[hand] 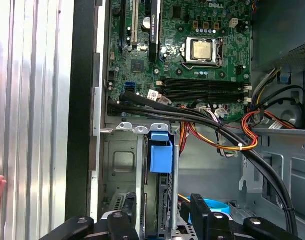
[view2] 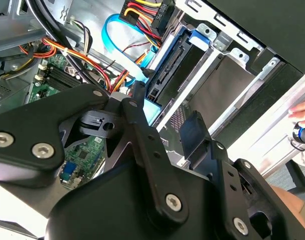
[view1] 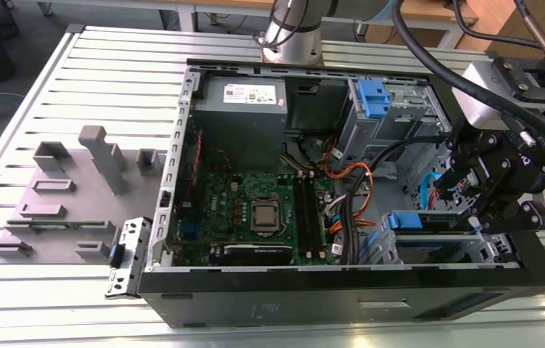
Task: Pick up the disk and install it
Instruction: 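Insert the first disk wire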
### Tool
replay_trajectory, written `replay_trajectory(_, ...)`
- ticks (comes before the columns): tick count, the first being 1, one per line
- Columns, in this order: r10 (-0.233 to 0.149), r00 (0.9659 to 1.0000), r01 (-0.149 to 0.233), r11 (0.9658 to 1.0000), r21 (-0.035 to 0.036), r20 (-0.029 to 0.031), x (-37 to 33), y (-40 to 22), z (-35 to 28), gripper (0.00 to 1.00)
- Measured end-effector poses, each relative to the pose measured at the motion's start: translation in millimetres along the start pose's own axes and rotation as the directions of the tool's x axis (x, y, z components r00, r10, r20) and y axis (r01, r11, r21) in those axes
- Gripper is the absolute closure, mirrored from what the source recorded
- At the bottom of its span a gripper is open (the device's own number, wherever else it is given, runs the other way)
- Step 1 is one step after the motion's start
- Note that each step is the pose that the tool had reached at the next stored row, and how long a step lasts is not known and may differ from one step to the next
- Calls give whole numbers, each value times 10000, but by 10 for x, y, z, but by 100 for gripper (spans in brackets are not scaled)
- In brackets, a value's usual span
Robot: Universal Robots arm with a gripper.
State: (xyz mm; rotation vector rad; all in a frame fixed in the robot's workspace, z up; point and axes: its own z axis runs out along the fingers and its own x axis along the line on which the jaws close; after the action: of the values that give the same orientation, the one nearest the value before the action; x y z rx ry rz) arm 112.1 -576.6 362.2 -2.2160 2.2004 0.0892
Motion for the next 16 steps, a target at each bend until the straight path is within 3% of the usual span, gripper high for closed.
replay_trajectory(7, 0, 10000, 0, 10000, 0, -2, -8, 0, -1, 45)
replay_trajectory(12, 1, 10000, -1, 10000, 0, 0, -57, -4, 2, 45)
replay_trajectory(16, 1, 10000, -1, 10000, -19, 0, -71, -36, 3, 45)
